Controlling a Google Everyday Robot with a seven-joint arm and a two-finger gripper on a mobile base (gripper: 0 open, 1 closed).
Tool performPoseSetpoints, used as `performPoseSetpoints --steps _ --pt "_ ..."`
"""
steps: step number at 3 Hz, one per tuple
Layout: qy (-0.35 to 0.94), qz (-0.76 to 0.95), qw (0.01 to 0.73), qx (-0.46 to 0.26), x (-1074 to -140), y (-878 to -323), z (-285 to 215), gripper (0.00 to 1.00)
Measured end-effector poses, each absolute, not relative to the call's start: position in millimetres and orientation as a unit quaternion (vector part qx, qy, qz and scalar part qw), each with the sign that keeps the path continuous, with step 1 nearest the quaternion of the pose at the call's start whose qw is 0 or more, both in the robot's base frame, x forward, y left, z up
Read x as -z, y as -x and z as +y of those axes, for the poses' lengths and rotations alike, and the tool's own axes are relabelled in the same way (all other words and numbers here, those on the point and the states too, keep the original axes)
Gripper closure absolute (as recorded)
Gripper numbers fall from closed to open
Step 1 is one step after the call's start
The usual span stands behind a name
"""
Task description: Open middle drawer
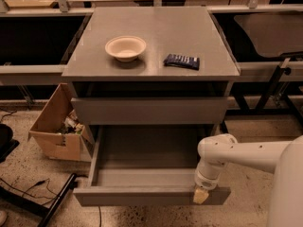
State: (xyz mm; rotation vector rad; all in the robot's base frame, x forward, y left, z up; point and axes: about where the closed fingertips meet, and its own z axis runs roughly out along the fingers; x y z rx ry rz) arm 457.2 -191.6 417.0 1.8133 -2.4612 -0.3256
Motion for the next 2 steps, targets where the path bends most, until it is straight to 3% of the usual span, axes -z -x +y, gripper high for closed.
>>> performPoseSetpoints --steps 1,2 --pt "-0.575 -0.809 0.063 0.108 -429.1 -420.0 -198.8 0.88" --pt "-0.575 -0.809 0.063 0.108 -426.5 -419.5 -198.8 1.0"
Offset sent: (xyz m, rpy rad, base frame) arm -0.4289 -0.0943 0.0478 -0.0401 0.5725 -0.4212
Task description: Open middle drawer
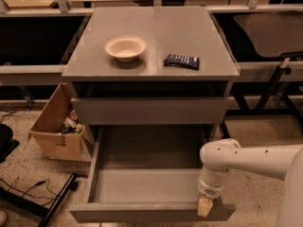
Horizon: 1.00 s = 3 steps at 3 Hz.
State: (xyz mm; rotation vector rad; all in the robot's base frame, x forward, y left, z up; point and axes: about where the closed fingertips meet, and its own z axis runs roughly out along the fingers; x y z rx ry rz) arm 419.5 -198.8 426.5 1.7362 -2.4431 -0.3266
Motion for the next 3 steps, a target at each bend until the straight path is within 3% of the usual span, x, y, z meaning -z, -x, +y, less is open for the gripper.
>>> performPoseSetpoints --steps 1,2,3 --pt "-0.557 -0.821 0.048 0.116 -432 -412 -191 1.0" --pt "-0.533 -0.832 0.059 0.14 -428 -368 -200 1.0" --pt "-0.533 -0.832 0.059 0.14 -428 -369 -200 1.0"
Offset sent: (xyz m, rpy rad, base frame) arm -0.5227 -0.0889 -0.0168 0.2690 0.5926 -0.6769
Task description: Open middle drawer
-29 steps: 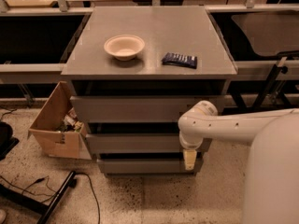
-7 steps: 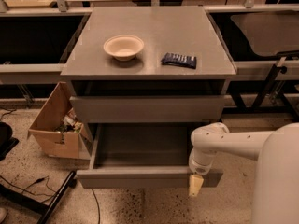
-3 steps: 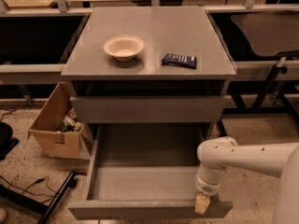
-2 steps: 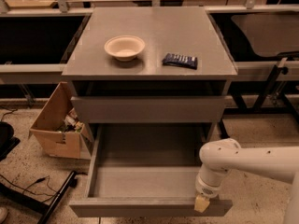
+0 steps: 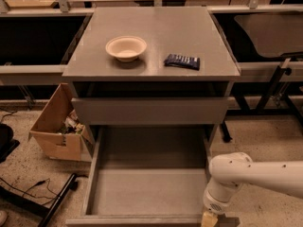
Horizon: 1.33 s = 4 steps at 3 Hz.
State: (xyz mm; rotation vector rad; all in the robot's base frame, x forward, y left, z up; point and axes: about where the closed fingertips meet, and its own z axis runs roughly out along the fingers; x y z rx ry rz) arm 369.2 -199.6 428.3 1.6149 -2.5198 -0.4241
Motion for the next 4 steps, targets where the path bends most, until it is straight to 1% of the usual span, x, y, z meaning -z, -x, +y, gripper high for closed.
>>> performPoseSetpoints --steps 1,4 --pt "-0.511 -0.841 0.075 0.162 -423.3 -329.0 -210.2 0.83" --pt "-0.519 -0.837 0.075 0.158 -432.3 -333.3 -208.6 0.14"
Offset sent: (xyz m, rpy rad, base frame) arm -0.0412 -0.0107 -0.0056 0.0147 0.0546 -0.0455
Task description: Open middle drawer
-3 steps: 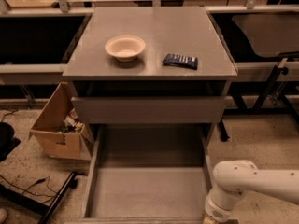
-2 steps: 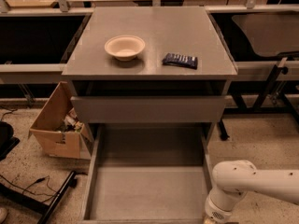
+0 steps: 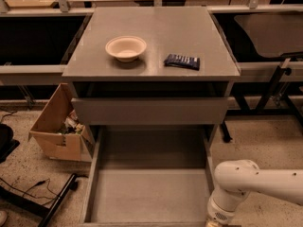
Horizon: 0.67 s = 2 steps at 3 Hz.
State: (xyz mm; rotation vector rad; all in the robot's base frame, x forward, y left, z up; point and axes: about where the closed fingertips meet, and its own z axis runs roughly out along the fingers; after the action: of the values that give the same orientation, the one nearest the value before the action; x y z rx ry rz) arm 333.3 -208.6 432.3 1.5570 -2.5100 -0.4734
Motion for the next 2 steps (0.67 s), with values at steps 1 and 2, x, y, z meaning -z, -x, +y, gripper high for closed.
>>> performPoseSetpoints --steps 1,2 --pt "-0.53 -0.832 0.075 0.147 -476 -345 -212 0.0" --pt "-0.546 -0.825 0.069 0.131 -548 -345 -221 0.0"
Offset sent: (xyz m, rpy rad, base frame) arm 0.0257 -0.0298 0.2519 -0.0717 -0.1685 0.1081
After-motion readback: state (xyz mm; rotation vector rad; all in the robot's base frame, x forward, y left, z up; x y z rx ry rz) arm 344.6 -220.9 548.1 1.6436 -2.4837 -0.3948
